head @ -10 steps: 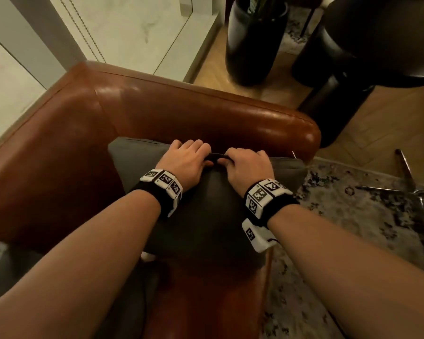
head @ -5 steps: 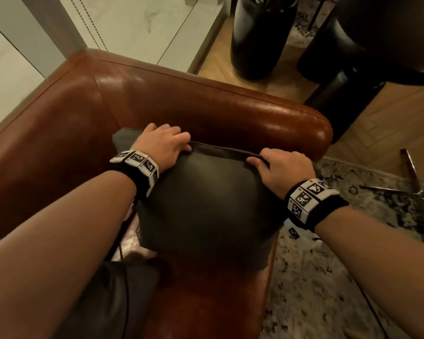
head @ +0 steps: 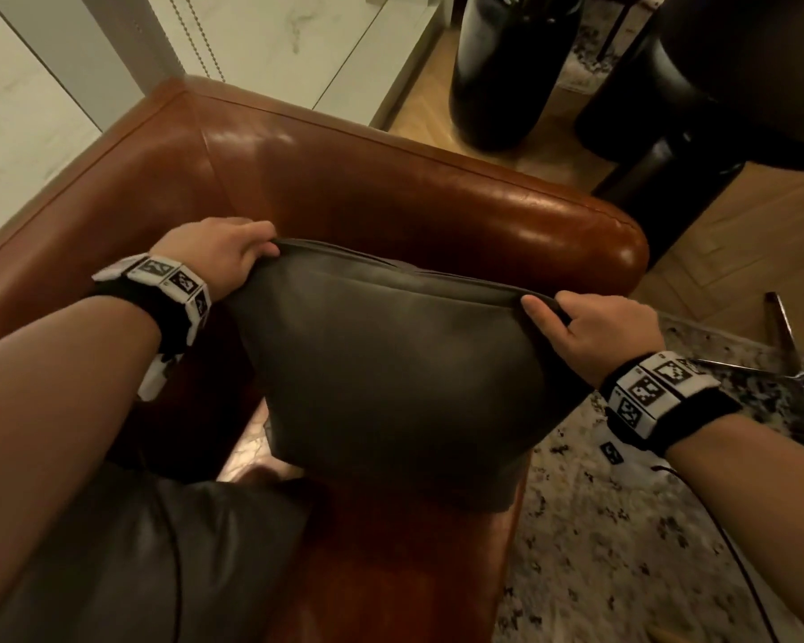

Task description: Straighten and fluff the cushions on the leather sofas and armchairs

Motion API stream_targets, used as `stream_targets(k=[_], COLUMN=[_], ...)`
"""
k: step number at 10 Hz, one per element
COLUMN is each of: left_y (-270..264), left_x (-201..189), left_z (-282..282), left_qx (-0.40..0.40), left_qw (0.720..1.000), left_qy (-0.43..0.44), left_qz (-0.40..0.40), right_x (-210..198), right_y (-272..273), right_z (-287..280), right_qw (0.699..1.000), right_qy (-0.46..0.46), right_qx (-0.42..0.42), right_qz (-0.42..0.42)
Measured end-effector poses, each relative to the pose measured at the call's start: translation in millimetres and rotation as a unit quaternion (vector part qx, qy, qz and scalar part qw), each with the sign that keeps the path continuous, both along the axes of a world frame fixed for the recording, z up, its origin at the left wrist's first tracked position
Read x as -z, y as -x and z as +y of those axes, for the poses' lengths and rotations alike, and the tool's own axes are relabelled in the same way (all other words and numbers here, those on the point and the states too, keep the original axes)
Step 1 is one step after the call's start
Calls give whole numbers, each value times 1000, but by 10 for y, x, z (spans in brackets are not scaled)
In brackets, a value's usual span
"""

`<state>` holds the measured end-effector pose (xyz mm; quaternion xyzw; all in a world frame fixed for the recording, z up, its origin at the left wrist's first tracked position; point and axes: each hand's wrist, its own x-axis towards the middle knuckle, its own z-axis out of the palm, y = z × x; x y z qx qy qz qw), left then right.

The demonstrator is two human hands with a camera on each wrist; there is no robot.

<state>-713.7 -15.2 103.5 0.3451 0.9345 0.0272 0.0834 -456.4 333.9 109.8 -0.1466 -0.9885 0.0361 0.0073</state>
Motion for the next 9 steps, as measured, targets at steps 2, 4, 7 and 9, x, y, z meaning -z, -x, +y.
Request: stream_targets(k=[2,4,7,9], left_y=[6,-773,-543,-1488], left_x=[-44,143,229,-372], left_z=[194,566,95,-623], left_qx=[-76,73,-114,-178], left_qw=[997,992,990,984], left_qy=[-14,-51,76,-25], left_qz=[21,94,34,5], right_x=[108,27,224,-118], right_y=[116,252,-49,-446], right_z=[-6,-621,-209,-364], right_qw=[999,994,992,998], right_qy=[-14,51,-54,41], right_qx=[39,-74,8,21], right_qz=[-34,65,-117,-41])
